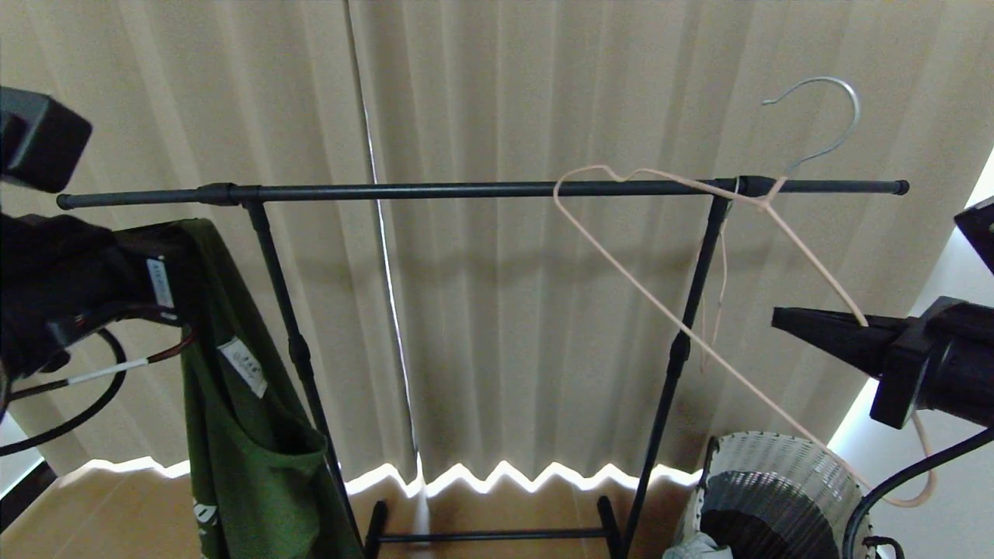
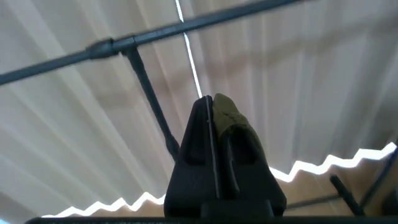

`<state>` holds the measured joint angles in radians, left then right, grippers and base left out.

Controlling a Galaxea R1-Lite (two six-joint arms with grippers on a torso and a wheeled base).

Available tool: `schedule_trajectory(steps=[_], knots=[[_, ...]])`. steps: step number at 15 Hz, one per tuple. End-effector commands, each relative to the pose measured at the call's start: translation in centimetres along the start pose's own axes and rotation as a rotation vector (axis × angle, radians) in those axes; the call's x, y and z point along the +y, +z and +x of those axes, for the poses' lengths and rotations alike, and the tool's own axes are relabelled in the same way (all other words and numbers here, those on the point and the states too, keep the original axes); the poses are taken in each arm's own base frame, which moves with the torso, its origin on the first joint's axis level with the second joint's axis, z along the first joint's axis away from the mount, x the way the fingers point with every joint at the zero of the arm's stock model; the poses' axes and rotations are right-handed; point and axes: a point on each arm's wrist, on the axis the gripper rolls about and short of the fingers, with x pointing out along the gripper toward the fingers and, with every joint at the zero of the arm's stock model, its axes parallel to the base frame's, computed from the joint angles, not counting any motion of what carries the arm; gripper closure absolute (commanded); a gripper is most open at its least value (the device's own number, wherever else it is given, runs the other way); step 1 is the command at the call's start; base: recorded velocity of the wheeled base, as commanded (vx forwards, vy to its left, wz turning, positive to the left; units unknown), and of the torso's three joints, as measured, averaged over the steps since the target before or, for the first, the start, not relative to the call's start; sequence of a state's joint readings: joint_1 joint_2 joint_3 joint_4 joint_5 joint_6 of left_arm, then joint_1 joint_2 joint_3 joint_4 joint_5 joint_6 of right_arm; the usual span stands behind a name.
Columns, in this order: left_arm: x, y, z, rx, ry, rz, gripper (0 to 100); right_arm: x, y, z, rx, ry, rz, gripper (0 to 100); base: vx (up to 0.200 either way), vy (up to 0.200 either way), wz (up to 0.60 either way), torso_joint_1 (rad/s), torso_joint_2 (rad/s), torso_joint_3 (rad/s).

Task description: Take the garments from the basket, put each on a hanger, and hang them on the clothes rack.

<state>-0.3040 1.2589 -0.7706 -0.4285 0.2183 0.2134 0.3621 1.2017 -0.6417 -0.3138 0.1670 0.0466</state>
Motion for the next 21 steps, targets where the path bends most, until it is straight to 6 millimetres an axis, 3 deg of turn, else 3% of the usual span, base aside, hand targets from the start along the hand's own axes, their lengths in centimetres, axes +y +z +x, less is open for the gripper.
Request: schedule_trajectory(steps=[1,2,4,7,12,21], knots=[[-1.8,0.1,3.6,0.043,-0.022,0.003,100,1.0,-0.5,1.4,0.048,0.059,0.012,100,0.000,0.000,0.00,0.000,0.00,0.000],[-3.2,0.7,5.7,0.054,-0.005,-0.049,100,1.8,-0.9,2.1,0.077,0.100,0.006,100,0.000,0.000,0.00,0.000,0.00,0.000],[-4.0,0.2,7.8,0.085,0.014,-0.066,100,2.4,-1.2,2.9,0.103,0.126,0.001,100,0.000,0.000,0.00,0.000,0.00,0.000],[-5.2,-0.5,9.8,0.118,0.016,-0.088,100,3.2,-1.5,3.5,0.131,0.167,0.011,100,0.000,0.000,0.00,0.000,0.00,0.000],[-8.1,-0.6,11.9,0.131,0.005,-0.126,100,6.3,-1.5,4.0,0.162,0.296,0.069,100,0.000,0.000,0.00,0.000,0.00,0.000],[-8.5,-0.5,12.2,0.127,0.025,-0.136,100,7.9,-1.7,3.8,0.177,0.368,0.048,100,0.000,0.000,0.00,0.000,0.00,0.000]])
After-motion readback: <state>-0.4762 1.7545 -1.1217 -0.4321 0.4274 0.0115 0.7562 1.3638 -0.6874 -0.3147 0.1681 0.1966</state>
